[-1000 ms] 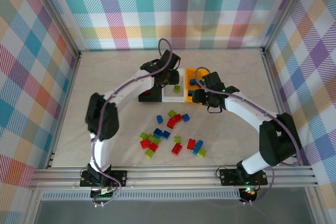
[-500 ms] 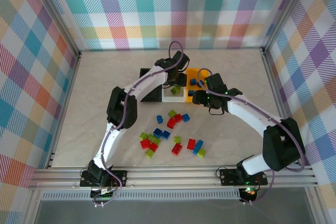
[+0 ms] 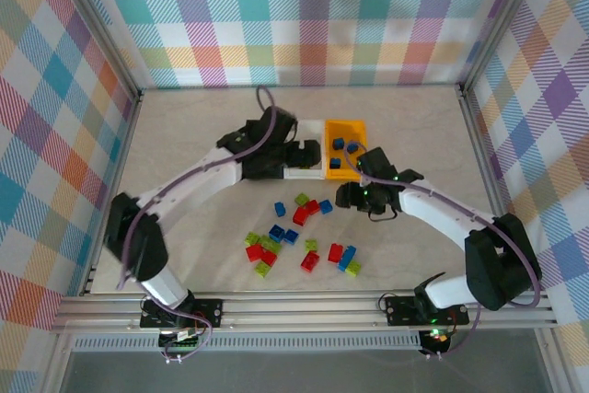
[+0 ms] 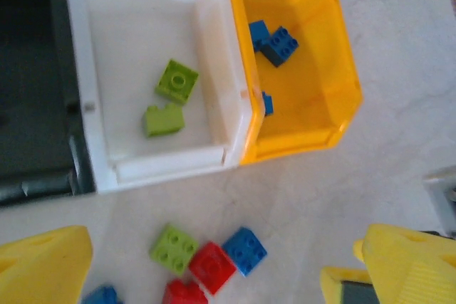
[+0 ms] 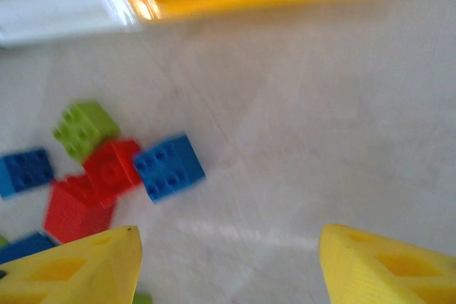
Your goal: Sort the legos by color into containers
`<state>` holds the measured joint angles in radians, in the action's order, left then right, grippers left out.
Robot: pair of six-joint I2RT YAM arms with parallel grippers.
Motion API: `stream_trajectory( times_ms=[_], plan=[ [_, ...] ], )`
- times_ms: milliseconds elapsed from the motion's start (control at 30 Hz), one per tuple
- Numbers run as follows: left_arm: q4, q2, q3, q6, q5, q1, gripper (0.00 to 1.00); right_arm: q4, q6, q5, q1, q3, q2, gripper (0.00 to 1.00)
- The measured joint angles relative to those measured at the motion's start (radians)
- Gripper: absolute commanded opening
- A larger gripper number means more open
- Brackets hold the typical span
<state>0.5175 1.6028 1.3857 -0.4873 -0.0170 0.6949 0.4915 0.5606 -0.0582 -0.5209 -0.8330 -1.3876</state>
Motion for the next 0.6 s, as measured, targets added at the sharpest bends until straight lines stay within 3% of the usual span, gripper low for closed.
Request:
stream_trajectory(
  times_ms=[300,600],
  plan=[
    [-0.108,-0.286,-0.434,-0.072,-0.004,0.0,1.0,0.059,-0.007,-0.003,-0.134,0.045,0.013,0.65],
    [-0.129,-0.421,-0.531,-0.103,-0.02,-0.044,1.0,-0.009,-0.059,0.105,-0.185,-0.074,-0.171,0.67]
  ],
)
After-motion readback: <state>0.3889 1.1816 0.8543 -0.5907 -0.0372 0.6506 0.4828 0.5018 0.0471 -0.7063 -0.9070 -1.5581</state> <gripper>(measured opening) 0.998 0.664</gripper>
